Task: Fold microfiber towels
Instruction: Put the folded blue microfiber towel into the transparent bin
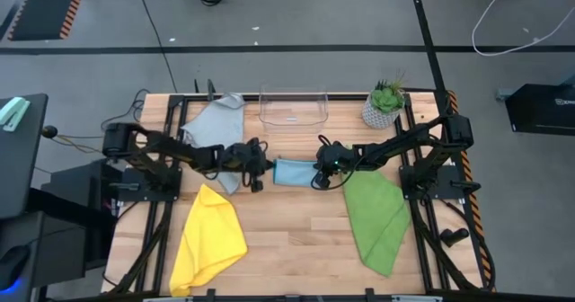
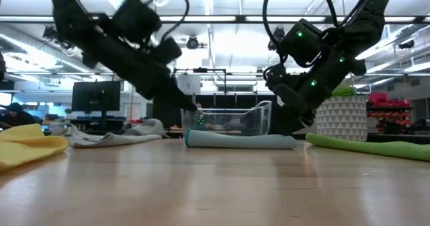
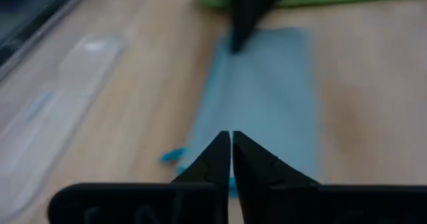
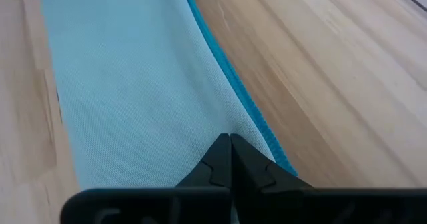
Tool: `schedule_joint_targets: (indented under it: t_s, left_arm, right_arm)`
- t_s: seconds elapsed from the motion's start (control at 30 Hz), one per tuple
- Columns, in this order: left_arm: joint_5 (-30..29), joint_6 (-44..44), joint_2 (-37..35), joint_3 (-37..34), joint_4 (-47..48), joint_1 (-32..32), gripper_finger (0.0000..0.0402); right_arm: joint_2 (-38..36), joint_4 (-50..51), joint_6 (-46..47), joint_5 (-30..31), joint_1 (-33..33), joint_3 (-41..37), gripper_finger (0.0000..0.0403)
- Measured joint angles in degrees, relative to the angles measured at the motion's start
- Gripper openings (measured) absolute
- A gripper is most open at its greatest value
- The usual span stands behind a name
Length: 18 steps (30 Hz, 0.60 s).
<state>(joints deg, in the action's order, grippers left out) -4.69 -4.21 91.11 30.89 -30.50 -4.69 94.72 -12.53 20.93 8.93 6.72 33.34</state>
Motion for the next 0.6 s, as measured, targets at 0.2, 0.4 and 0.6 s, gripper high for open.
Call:
schedule_joint_targets:
  t_s: [0.2, 0.4, 0.6]
  left_arm:
    - [-1.61, -0.85, 0.83, 4.56, 9.94, 7.77, 0.0109]
    - [-13.88, -10.43, 4.79, 7.63, 15.19, 13.32, 0.0207]
    - [-19.52, -14.90, 8.36, 7.94, 14.88, 14.25, 0.0254]
  right_arm:
    - [0.02, 0.02, -0.32, 0.01, -0.10, -0.01, 0.0004]
    - [0.07, -0.02, -1.15, 0.07, -0.50, -0.04, 0.0003]
    - [0.11, -0.04, -1.18, 0.19, -1.03, -0.04, 0.0004]
